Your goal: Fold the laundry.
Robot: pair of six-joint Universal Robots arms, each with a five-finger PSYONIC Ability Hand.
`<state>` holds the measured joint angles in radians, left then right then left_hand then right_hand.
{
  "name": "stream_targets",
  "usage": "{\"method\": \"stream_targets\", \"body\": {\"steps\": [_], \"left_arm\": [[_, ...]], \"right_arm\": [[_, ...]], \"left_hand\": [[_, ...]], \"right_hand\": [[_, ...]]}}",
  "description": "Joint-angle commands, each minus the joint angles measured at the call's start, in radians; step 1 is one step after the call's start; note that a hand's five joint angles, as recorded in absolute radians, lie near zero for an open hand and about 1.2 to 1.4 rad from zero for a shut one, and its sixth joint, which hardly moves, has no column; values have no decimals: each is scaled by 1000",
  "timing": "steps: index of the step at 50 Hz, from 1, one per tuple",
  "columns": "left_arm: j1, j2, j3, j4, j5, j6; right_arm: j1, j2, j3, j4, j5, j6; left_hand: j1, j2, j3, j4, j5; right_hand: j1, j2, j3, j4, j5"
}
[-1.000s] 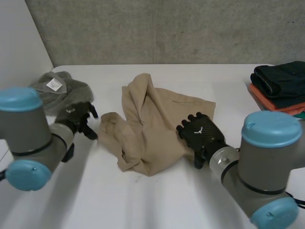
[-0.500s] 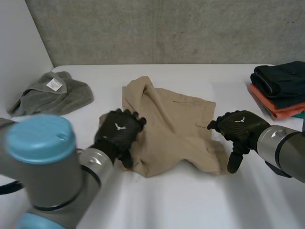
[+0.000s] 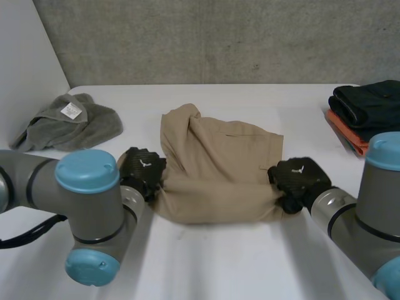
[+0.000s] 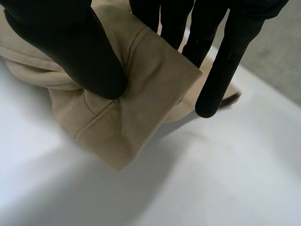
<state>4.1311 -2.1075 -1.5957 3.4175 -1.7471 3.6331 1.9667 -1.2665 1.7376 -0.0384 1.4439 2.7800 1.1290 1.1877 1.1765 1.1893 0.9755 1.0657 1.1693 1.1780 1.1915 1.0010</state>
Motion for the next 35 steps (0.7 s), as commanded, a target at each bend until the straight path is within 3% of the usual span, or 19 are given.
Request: {"method": "stream_targets", "body": {"steps": [1,10,20,27,35], "left_arm": [[53,134,-55,5,-11,-19],[132,454,-132,-72,7,-132],[172,702,-40,-332,156,-310],[179,612,3,-386,146,-327],[164,324,40,-411,95,-326]], "right_arm": [[-23,-131,-10,43,-19,-57],[-81,-263,-110,225,-59,-237],[-74,-356,-288,339,-85,-163],[-75,-284,-371,442,-99,-135],[-68,-27,-444,470,-94,-129]], "left_hand": [[267,209,220,207,246],[267,209,220,207,246],[267,209,220,207,246],[267,209,220,207,246],[267,209,220,207,246]], "right_hand": [[331,227,218,205,221],[331,227,218,205,221],[331,227,218,205,221],[331,227,218,205,221],[331,227,218,205,221]]}}
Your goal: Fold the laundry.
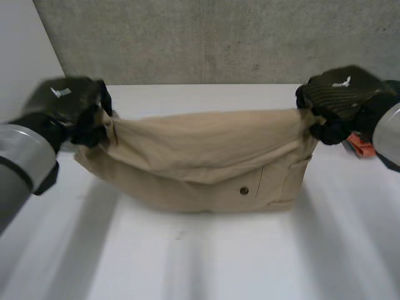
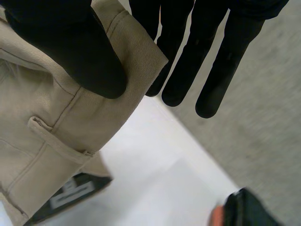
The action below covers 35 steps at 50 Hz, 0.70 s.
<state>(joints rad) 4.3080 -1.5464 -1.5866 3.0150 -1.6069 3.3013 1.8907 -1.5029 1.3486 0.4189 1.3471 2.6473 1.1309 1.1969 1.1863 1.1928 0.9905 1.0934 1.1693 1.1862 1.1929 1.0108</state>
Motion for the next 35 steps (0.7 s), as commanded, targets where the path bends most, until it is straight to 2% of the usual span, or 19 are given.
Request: {"method": "stream_targets", "body": {"steps": [1,6,9,11,12,13,15,18,26,30,35], "left_arm": [[-13,-266,40,-10,-51,6],[-19,-423,108,-15,-91,0],[-28,-498,146,-30,-102,0],[-37,-518,158,-45,-103,1],[-48,-520,165,-60,-110,3],[-50,-517,165,-62,-111,3],[-56,-500,162,-71,-117,3],[-56,-472,151,-64,-123,4],[-7,-259,42,-5,-113,29],[19,-179,-30,44,-59,89],[55,-139,-133,106,82,248]], "right_arm": [[11,234,-62,6,4,5],[41,374,-91,-37,49,28],[70,440,-98,-66,95,31],[82,460,-101,-78,121,29],[91,472,-101,-86,145,28],[94,472,-98,-91,158,29],[99,469,-94,-97,178,29],[99,440,-79,-117,201,28],[67,267,20,-166,172,-36],[50,201,70,-164,120,-101],[30,171,125,-129,9,-159]], "left_hand": [[265,199,210,203,231],[265,199,210,203,231],[84,18,29,22,50],[-68,-134,-124,-130,-102],[-264,-330,-319,-326,-298],[-324,-390,-379,-386,-358],[-441,-507,-497,-503,-475],[-495,-561,-550,-556,-529],[-679,-745,-735,-741,-714],[-753,-819,-808,-815,-787],[-809,-875,-864,-871,-843]], "right_hand": [[303,227,210,203,211],[303,227,210,203,211],[303,227,210,203,211],[145,69,52,45,53],[-164,-240,-257,-264,-256],[-292,-368,-385,-392,-384],[-413,-489,-506,-513,-505],[-525,-601,-618,-625,-617],[-584,-660,-677,-684,-676],[-584,-660,-677,-684,-676],[-584,-660,-677,-684,-676]]}}
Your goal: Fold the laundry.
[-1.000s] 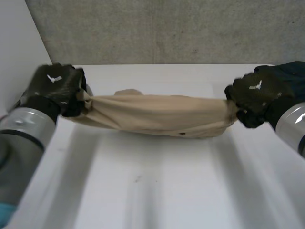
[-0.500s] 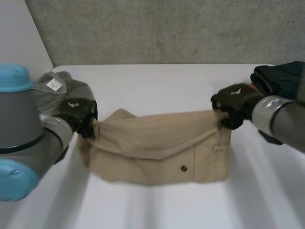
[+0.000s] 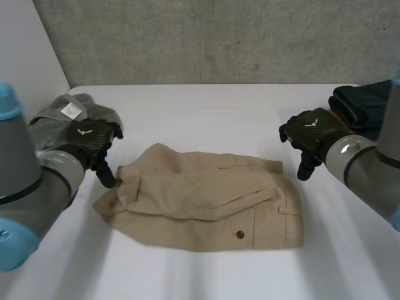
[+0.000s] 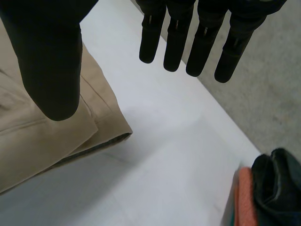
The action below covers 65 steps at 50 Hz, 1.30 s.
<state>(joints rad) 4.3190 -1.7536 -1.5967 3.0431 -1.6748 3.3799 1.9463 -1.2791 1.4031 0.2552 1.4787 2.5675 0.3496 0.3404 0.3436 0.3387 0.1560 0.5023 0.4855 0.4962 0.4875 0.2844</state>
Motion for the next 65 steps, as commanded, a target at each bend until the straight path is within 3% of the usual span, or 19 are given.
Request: {"method": "stream_targets", "body": {"steps": [1,8,18,22,24,26,33,37,42,45,49,57,65], "left_arm": [[47,68,-135,82,168,189],[39,16,-218,134,251,334],[21,-136,-209,293,227,438],[11,-198,-172,327,222,449],[8,-231,-129,339,218,447],[5,-253,-89,342,211,441],[27,-296,240,361,90,296],[36,-300,512,349,32,165],[47,-276,778,362,6,-14],[47,-256,827,387,-14,-66],[44,-227,817,417,-22,-94],[50,-172,545,444,-29,-96],[21,-210,169,490,-10,-99]], "right_arm": [[-26,-52,77,42,-132,-81],[-18,6,108,35,-143,-55],[17,136,99,-54,-110,-6],[28,181,74,-97,-78,2],[31,204,51,-126,-61,6],[31,218,28,-145,-58,11],[48,279,-214,-272,-38,16],[57,299,-427,-353,26,28],[59,276,-616,-595,113,86],[62,253,-628,-715,123,118],[65,222,-616,-789,101,132],[48,207,-501,-631,66,138],[33,233,-212,-456,9,143]], "left_hand": [[-25,-15,-19,-14,-6],[8,17,14,19,27],[101,111,107,112,120],[427,436,433,437,446],[898,907,904,909,917],[1047,1056,1053,1057,1066],[1047,1056,1053,1058,1066],[1047,1056,1053,1058,1066],[1047,1056,1053,1058,1066],[1047,1056,1053,1058,1066],[1047,1056,1053,1058,1066],[1047,1056,1053,1058,1066],[1047,1056,1053,1058,1066]], "right_hand": [[7,24,13,22,50],[-22,-5,-16,-7,21],[7,24,13,22,50],[320,337,326,335,364],[675,692,681,690,718],[894,910,900,908,937],[894,911,900,909,937],[894,911,900,909,937],[894,911,900,909,937],[894,911,900,909,937],[894,911,900,909,937],[894,911,900,909,937],[894,911,900,909,937]]}}
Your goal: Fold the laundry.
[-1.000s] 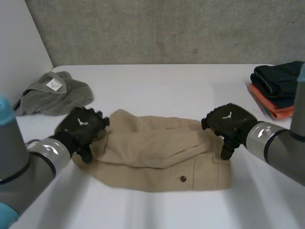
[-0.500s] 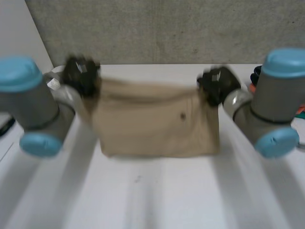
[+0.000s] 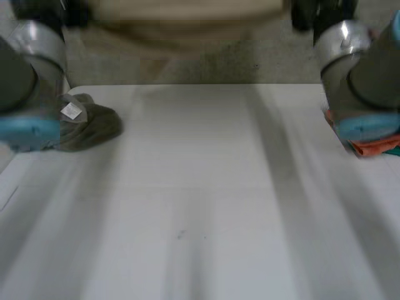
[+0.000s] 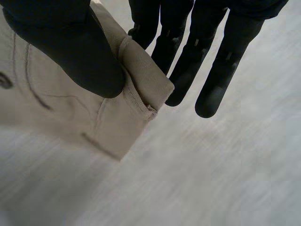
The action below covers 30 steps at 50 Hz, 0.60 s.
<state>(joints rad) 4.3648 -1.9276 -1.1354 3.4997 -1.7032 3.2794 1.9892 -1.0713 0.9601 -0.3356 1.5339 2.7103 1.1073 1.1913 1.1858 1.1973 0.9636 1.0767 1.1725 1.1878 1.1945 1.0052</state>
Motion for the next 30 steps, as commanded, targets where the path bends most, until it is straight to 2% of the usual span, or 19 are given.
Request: {"method": "stream_targets", "body": {"steps": [1,5,11,14,15,16,20,24,30], "left_arm": [[-33,-62,-355,45,25,2],[-37,-128,-481,61,23,6],[-16,-163,-573,25,4,8],[-8,-133,-601,-19,7,8],[-8,-119,-606,-31,7,8],[-7,-91,-619,-45,10,9],[-2,-15,-645,-61,17,28],[19,63,-688,-54,34,69],[24,147,-754,-21,95,134]], "right_arm": [[-9,43,293,142,-60,-1],[-12,94,412,159,-71,-18],[-26,129,493,216,-67,-99],[-36,111,516,242,-74,-124],[-38,103,520,247,-74,-124],[-41,85,529,253,-75,-121],[-44,54,560,253,-77,-109],[-41,42,585,247,-77,-104],[-38,40,605,234,-77,-112]], "left_hand": [[289,205,210,199,258],[289,205,210,199,258],[289,205,210,199,258],[102,18,24,12,72],[0,-84,-79,-90,-31],[-199,-283,-278,-289,-230],[-391,-475,-470,-481,-422],[-500,-584,-579,-590,-531],[-527,-611,-605,-617,-558]], "right_hand": [[320,224,208,202,217],[320,224,208,202,217],[320,224,208,202,217],[320,224,208,202,217],[320,224,208,202,217],[320,224,208,202,217],[320,224,208,202,217],[320,224,208,202,217],[320,224,208,202,217]]}}
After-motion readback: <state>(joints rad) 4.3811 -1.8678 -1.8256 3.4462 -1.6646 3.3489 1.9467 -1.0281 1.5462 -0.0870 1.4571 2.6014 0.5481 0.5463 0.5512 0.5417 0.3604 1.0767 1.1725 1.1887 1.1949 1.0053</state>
